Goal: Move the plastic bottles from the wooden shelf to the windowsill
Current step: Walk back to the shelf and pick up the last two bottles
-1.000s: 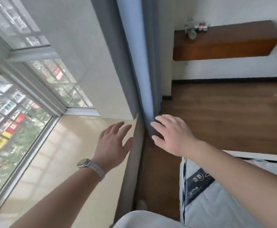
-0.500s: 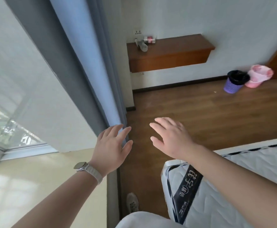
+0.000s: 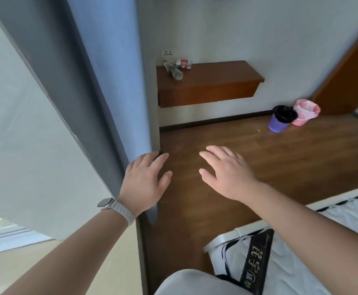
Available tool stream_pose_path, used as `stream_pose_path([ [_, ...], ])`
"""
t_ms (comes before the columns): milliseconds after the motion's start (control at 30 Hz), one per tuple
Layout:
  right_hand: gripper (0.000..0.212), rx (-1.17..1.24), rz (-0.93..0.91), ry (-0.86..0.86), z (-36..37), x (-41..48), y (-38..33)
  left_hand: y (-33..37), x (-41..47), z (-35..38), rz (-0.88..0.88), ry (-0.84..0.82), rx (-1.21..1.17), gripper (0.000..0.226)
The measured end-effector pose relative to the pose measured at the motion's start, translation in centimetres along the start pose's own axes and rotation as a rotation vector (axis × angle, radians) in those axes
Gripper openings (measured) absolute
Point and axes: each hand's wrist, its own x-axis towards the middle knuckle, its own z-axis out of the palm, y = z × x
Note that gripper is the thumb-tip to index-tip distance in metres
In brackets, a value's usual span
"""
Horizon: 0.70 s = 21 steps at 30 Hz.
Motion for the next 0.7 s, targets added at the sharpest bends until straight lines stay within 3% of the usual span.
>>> stream_pose_path([
  [367, 0.058, 0.018, 0.116, -0.075, 1.8, 5.6, 4.2, 0.1, 8.2, 2.5, 0.043, -0.008, -0.076, 0.047],
  [700, 0.057, 0.076, 0.14, -0.082, 5.4, 16.5, 11.4, 0.0, 21.5, 6.6, 0.058, -0.123, 0.061, 0.051],
])
